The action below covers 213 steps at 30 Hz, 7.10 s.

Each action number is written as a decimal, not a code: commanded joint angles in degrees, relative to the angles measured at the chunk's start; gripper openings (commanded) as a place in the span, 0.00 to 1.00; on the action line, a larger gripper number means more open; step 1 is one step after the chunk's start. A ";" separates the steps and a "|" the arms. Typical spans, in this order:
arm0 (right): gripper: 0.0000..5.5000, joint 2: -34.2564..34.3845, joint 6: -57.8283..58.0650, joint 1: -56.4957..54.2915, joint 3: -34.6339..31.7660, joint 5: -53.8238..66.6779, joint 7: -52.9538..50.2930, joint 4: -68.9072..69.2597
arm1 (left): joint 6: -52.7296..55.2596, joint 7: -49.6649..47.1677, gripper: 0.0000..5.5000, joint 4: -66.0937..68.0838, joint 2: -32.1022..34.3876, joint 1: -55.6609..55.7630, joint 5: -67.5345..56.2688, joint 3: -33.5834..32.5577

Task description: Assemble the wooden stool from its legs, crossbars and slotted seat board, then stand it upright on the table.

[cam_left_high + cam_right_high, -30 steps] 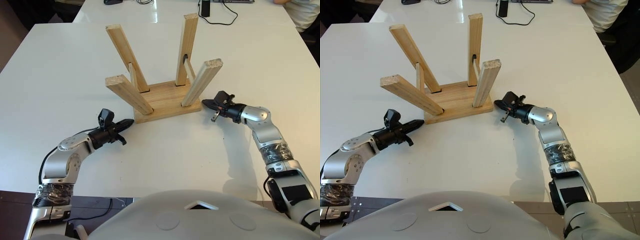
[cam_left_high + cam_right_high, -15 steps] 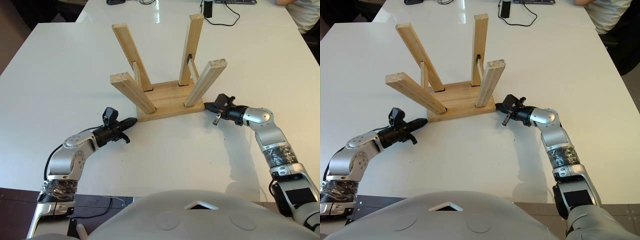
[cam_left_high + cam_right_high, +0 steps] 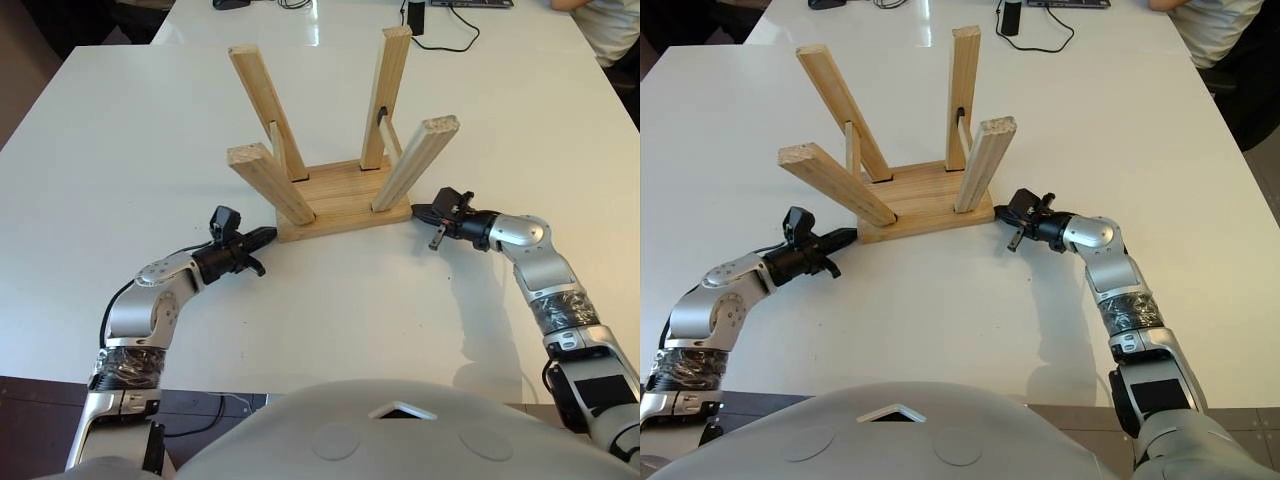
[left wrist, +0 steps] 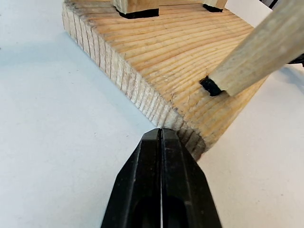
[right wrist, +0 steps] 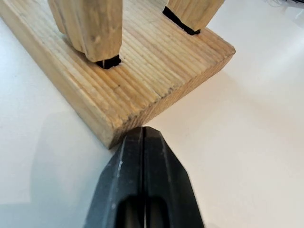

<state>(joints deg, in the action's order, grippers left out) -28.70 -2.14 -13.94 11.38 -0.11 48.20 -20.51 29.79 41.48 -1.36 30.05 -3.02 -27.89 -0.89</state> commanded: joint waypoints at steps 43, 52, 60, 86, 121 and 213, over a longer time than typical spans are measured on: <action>0.00 -22.37 26.39 32.05 -21.64 29.13 11.70 58.47 | 20.73 -3.69 0.00 -44.09 10.61 -16.61 -31.30 -12.12; 0.00 -21.99 27.43 26.62 -21.18 29.72 12.40 56.35 | 19.87 -4.42 0.00 -41.27 9.76 -12.09 -29.94 -12.27; 0.00 -21.28 27.46 25.22 -20.54 28.60 11.98 55.12 | 17.65 -5.14 0.00 -39.06 9.02 -12.80 -26.11 -11.85; 0.50 -17.84 8.62 10.60 -3.27 11.31 19.48 22.89 | -21.84 25.20 0.43 2.23 14.90 -0.38 10.18 3.02; 0.24 -9.64 28.11 -3.61 -3.56 25.28 30.46 17.96 | -6.19 23.90 0.30 -0.19 4.41 15.10 -10.31 -0.56; 0.80 17.77 16.65 -12.50 -13.33 9.86 -75.62 28.59 | -8.83 -76.03 0.93 -12.21 -14.88 23.70 -5.64 -5.93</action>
<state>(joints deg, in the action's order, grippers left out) -12.57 14.33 -25.63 -0.69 12.14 -26.11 10.97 21.41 -35.56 -14.55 16.50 20.07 -36.70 -7.20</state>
